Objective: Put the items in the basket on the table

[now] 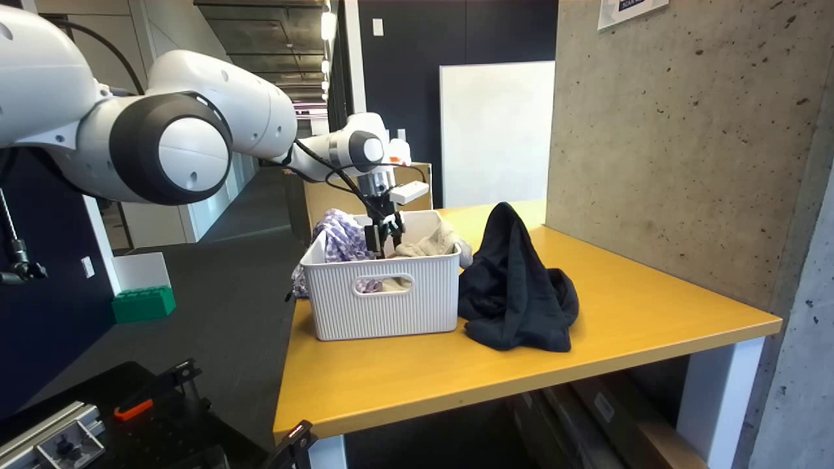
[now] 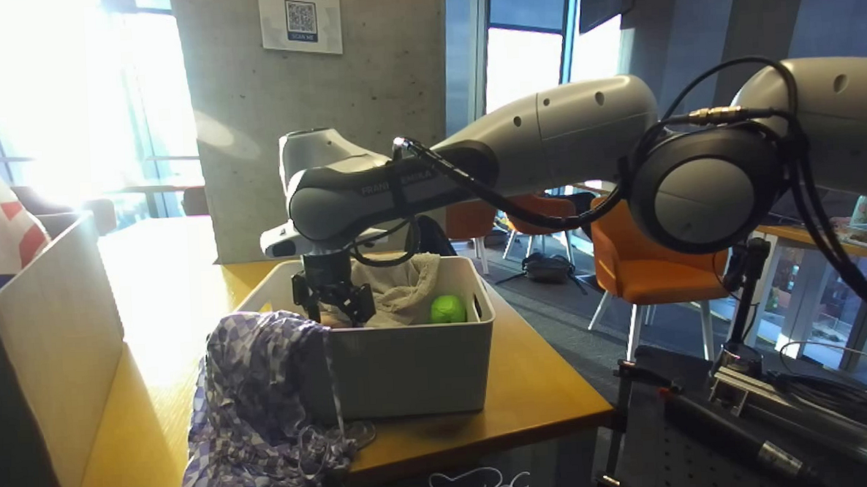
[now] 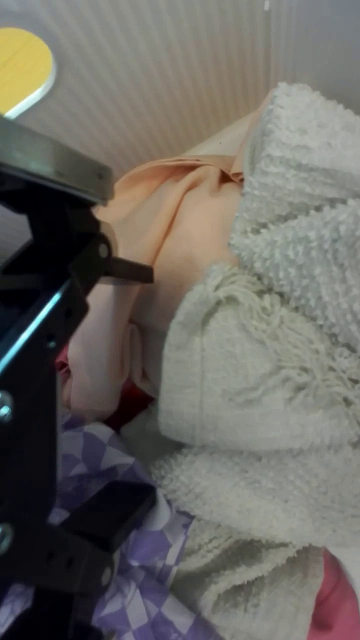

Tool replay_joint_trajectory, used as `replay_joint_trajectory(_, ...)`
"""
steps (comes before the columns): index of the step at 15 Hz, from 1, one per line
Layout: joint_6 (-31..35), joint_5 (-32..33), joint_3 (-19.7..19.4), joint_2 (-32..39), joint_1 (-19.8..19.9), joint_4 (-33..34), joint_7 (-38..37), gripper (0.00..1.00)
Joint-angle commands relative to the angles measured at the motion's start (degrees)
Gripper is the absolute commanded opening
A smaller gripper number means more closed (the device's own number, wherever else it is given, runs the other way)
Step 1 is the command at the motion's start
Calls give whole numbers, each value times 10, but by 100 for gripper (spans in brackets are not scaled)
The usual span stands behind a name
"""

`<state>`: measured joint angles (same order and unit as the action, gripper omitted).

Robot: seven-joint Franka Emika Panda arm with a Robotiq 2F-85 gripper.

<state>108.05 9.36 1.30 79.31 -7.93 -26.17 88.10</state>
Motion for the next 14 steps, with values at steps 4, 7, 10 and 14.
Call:
replay_joint_trajectory(4, -1, -12, 7, 13, 9, 14, 47, 74)
replay_joint_trajectory(7, 0, -13, 7, 15, 12, 15, 51, 51)
replay_joint_trajectory(10, -3, -13, 6, 15, 13, 14, 54, 27)
replay_joint_trajectory(14, -7, -14, 5, 12, 10, 14, 44, 1)
